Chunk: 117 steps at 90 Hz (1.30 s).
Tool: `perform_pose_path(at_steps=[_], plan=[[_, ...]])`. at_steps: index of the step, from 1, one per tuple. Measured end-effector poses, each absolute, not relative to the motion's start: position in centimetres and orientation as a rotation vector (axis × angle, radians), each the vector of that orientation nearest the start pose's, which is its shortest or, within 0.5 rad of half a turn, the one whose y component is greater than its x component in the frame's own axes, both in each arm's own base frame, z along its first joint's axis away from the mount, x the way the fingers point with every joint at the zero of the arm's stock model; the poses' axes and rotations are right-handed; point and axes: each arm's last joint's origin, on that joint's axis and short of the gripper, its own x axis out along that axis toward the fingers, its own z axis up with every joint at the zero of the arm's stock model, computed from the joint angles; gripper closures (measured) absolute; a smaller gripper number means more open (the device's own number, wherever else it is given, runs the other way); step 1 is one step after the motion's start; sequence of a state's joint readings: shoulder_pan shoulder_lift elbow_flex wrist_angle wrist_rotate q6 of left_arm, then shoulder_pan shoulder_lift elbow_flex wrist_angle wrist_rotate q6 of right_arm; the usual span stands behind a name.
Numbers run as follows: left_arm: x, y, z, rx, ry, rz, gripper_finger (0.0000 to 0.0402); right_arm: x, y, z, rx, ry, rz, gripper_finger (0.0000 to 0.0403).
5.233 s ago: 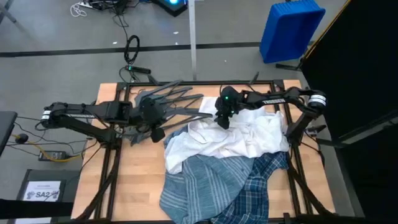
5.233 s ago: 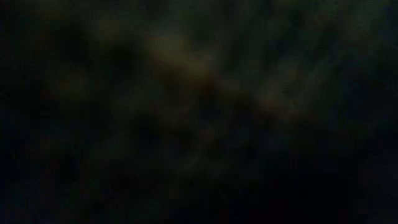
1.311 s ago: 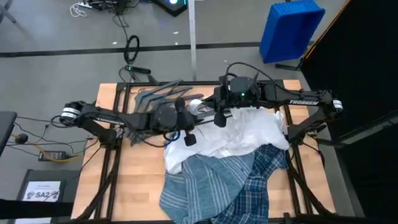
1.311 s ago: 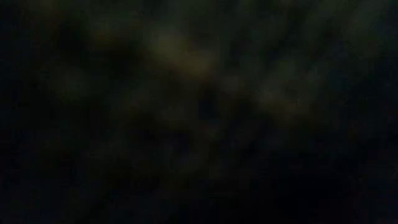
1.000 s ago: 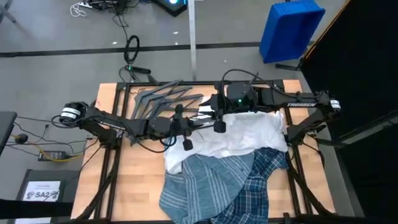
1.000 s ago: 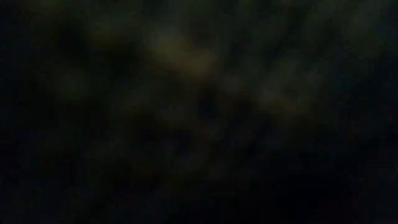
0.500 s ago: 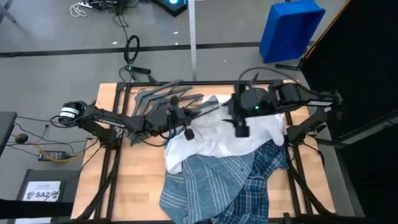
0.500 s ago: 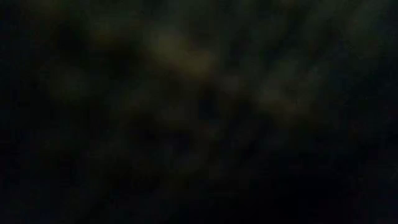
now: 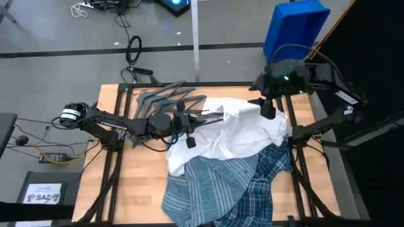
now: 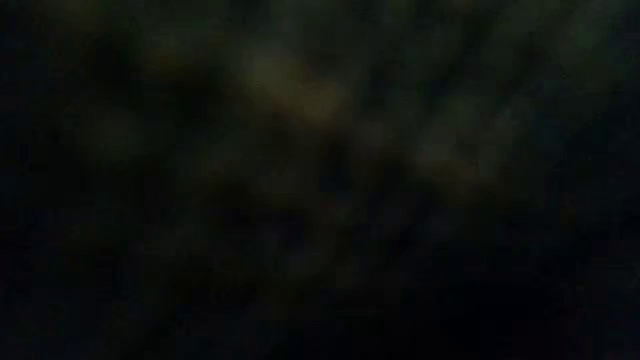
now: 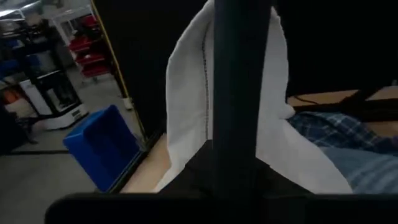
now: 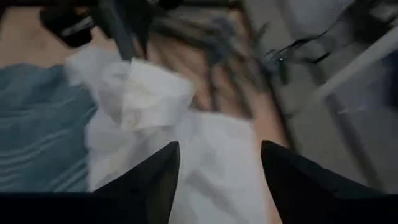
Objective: Hang clothes
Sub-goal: Insert the black hanger into the white shirt
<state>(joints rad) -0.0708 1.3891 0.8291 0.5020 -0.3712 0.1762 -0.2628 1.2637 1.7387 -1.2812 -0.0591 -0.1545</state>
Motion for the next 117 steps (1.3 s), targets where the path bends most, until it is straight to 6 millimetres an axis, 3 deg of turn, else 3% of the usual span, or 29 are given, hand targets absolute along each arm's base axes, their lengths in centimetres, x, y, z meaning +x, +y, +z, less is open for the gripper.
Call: perform_pose_path(at_steps=[32,53,67,91,117], plan=[[30.7,-1.2,27.6,0.181,0.095,0.27,0.0395,22.9,-6.5,40.5,0.078,0.938,0.133,0.0182],[30.7,-1.2,27.7,0.166,0.088,0.264,0.0395,23.9,-6.4,40.1,0.111,0.912,0.21,0.0205],[30.8,-1.2,28.1,0.159,0.067,0.262,0.0395,24.2,-6.5,40.4,0.084,0.873,0.189,0.0248],[31.2,-1.3,29.8,0.163,0.03,0.243,0.0395,24.7,-6.3,40.5,0.09,0.829,0.25,0.0381],[31.2,-1.5,30.0,0.143,0.044,0.213,0.038,24.5,-4.8,41.0,0.007,0.881,0.208,0.0395]])
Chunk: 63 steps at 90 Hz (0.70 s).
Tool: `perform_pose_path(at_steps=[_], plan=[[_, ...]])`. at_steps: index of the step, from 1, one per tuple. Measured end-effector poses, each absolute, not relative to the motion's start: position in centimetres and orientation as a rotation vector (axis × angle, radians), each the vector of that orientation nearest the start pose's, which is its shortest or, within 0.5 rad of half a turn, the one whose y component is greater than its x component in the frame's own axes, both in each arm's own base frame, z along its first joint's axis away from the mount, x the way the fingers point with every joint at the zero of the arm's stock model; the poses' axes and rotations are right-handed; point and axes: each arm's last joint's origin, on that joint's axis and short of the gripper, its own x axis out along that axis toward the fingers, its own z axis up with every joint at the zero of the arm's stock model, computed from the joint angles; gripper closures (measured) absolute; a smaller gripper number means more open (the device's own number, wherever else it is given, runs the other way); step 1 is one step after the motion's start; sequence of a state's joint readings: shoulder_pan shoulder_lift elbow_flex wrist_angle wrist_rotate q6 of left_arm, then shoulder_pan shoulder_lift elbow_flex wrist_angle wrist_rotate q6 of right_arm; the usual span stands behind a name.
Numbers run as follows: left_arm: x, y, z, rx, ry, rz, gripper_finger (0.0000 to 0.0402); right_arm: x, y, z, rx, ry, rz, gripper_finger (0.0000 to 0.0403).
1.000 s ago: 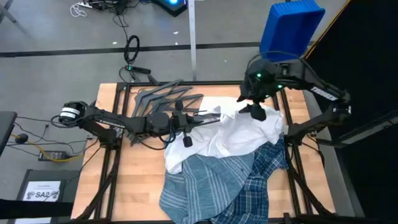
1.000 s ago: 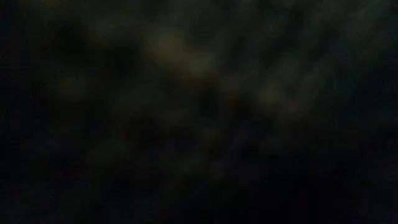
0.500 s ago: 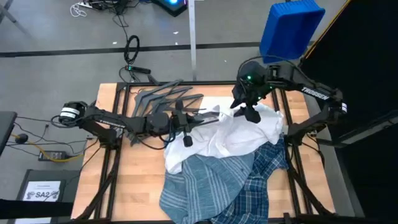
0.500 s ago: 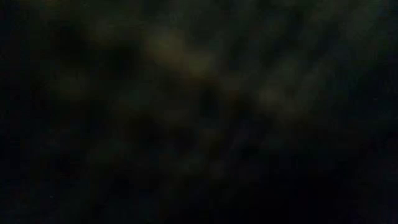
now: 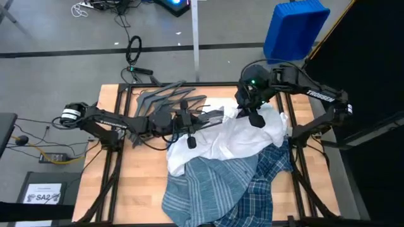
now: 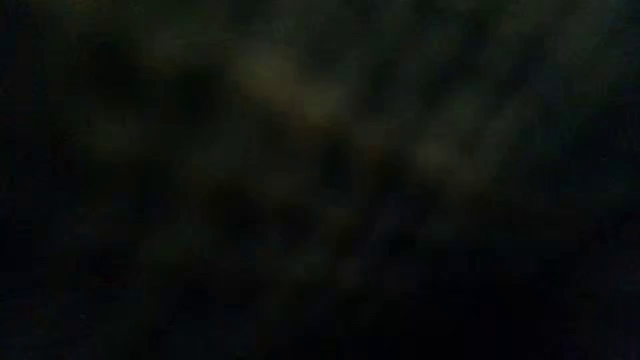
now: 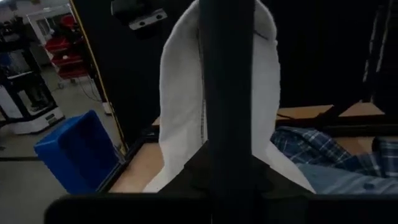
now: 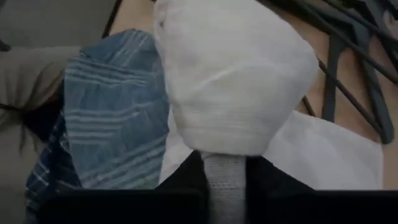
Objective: Hang clothes
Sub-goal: Insert the black hanger into the white shirt
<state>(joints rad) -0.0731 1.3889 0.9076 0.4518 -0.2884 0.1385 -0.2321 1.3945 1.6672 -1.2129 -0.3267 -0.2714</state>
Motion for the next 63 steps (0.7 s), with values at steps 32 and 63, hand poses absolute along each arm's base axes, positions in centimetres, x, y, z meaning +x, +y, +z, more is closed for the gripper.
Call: perform_pose_path(at_steps=[32,63], plan=[[26.8,-1.0,34.0,0.127,0.01,0.279,0.0256,21.0,-3.9,45.0,0.004,0.879,-0.041,0.0397],[21.7,-1.5,34.1,-0.045,0.151,0.397,0.0209,19.9,-4.3,46.2,-0.021,0.791,-0.245,0.0398]])
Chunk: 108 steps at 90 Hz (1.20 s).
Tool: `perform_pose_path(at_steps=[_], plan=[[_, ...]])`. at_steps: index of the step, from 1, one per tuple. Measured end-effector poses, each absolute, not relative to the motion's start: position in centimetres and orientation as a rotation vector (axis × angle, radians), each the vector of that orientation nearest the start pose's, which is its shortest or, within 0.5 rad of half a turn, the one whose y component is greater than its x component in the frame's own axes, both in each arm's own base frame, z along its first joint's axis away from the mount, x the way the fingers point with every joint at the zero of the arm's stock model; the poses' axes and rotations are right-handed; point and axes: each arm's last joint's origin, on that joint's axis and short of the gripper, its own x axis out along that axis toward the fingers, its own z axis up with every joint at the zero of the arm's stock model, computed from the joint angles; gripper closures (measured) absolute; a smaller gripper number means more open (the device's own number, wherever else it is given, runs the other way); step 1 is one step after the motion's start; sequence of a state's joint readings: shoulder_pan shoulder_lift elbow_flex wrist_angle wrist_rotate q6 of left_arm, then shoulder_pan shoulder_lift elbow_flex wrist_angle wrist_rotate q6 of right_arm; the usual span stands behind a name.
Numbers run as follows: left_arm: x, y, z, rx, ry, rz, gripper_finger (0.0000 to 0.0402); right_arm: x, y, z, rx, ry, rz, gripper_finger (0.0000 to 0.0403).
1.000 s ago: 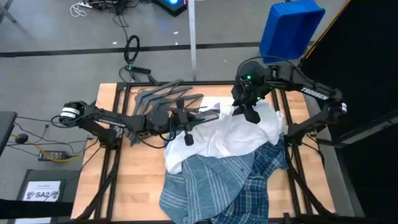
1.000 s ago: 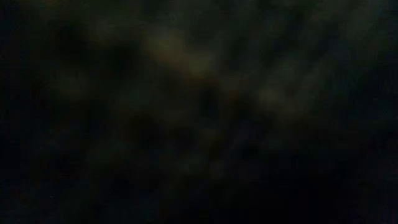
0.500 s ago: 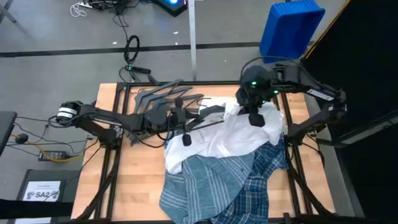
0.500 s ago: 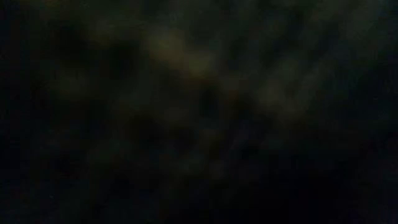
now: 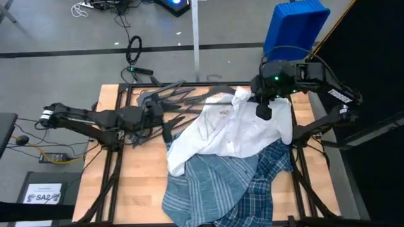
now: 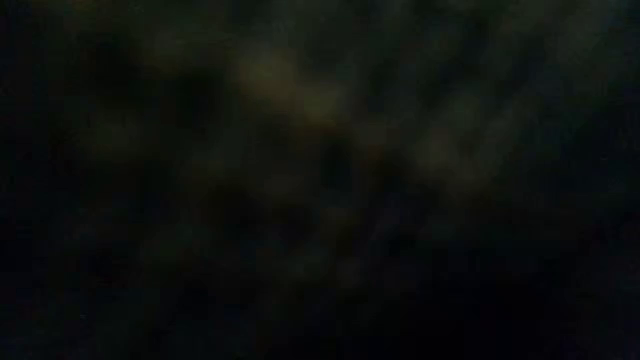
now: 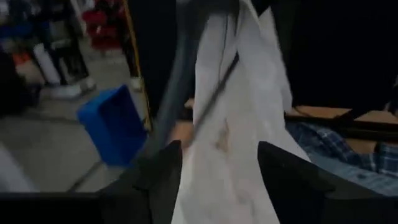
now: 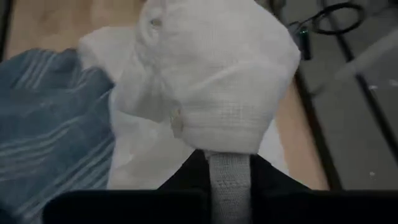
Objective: Hang clothes
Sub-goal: Insert the black hanger into the white shirt
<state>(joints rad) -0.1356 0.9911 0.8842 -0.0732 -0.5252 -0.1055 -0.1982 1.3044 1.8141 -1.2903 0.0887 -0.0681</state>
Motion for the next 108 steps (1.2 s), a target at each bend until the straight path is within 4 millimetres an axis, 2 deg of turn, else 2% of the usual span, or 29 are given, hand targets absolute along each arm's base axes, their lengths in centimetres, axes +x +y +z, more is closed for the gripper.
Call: perform_pose_path(at_steps=[16,27,35,50,65,91,108], plan=[[23.1,-1.1,29.4,-0.172,0.219,0.447,0.0209,20.3,-4.4,47.1,-0.041,0.684,-0.268,0.0398],[24.5,-0.5,27.3,-0.206,0.134,0.472,0.0208,20.5,-4.4,47.3,-0.047,0.659,-0.262,0.0398],[25.4,0.1,26.5,-0.218,0.092,0.488,0.0208,20.7,-4.5,47.3,-0.051,0.654,-0.261,0.0398],[26.6,1.6,24.7,-0.263,0.14,0.53,0.0201,20.7,-4.4,47.3,-0.054,0.647,-0.259,0.0398],[28.0,2.3,23.6,-0.324,0.104,0.484,0.017,20.8,-4.4,47.4,-0.054,0.637,-0.248,0.0398],[29.1,4.6,21.7,-0.353,0.083,0.618,0.0111,21.0,-4.3,47.7,-0.048,0.595,-0.218,0.0398],[30.4,5.6,20.8,-0.378,0.009,0.553,0.0104,21.3,-4.4,48.1,-0.058,0.551,-0.22,0.0398]])
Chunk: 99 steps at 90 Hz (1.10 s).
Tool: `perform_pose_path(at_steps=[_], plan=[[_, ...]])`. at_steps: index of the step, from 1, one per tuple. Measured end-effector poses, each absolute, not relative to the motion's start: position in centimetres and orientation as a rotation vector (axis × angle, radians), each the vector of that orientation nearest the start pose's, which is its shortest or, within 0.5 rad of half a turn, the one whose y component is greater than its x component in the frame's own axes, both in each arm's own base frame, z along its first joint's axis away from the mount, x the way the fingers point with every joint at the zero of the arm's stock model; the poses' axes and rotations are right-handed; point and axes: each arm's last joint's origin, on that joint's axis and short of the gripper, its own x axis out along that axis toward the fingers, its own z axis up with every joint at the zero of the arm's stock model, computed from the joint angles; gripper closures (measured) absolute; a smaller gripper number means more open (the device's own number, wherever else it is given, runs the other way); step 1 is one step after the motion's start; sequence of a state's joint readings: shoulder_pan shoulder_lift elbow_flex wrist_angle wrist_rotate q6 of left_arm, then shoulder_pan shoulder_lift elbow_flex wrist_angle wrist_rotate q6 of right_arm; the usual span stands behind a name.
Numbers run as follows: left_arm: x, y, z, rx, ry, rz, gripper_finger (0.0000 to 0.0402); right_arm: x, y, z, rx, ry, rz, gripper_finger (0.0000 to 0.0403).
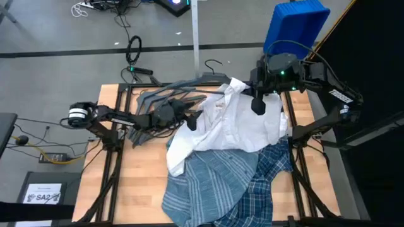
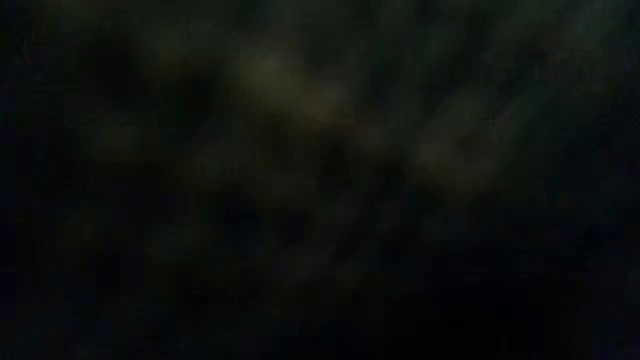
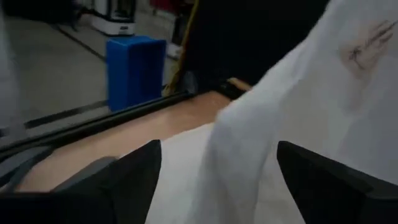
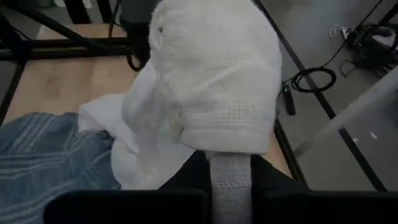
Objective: Hang clothes
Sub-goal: Insert the black hanger into the white shirt
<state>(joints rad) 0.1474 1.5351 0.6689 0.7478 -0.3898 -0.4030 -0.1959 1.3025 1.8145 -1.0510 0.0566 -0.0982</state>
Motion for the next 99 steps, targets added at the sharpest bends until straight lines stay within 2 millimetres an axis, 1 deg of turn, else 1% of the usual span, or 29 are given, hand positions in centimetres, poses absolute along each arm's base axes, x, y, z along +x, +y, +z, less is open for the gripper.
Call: perform_pose_path(at_steps=[8,16,24,34,38,45,53,58,64,71,80,85,99], plan=[[31.3,5.9,20.3,-0.371,0.026,0.554,0.0122,21.4,-4.4,48.3,-0.059,0.526,-0.221,0.0398],[32.1,6.0,20.2,-0.349,0.032,0.565,0.0167,21.4,-4.4,48.4,-0.06,0.514,-0.223,0.0398],[32.5,6.1,20.3,-0.313,0.038,0.562,0.0241,21.4,-4.4,48.4,-0.06,0.517,-0.223,0.0398],[32.2,6.0,20.9,-0.264,0.05,0.557,0.0361,21.0,-4.4,48.4,-0.067,0.521,-0.248,0.0398],[31.8,6.0,21.4,-0.247,0.067,0.556,0.0383,20.7,-4.4,48.5,-0.072,0.523,-0.268,0.0398],[30.9,5.8,22.3,-0.231,0.117,0.567,0.0396,19.9,-4.3,48.6,-0.078,0.536,-0.291,0.0398],[29.1,5.7,23.8,-0.212,0.187,0.613,0.04,18.8,-4.1,48.8,-0.086,0.543,-0.295,0.0398],[27.8,5.5,25.0,-0.199,0.203,0.637,0.04,18.0,-4.0,48.9,-0.094,0.547,-0.286,0.0398],[26.4,5.3,26.4,-0.191,0.205,0.642,0.0401,17.1,-3.7,49.0,-0.115,0.555,-0.25,0.0398],[24.8,5.0,27.7,-0.192,0.202,0.638,0.0401,16.5,-3.4,49.0,-0.154,0.573,-0.168,0.0398],[23.2,4.8,28.9,-0.193,0.187,0.635,0.0401,16.4,-3.2,48.8,-0.156,0.588,-0.133,0.0399],[22.5,4.7,29.4,-0.191,0.18,0.633,0.0401,16.3,-3.2,48.5,-0.154,0.625,-0.128,0.0399],[21.5,4.5,29.6,-0.185,0.205,0.641,0.0401,17.3,-3.4,47.0,-0.158,0.785,-0.128,0.0399]])
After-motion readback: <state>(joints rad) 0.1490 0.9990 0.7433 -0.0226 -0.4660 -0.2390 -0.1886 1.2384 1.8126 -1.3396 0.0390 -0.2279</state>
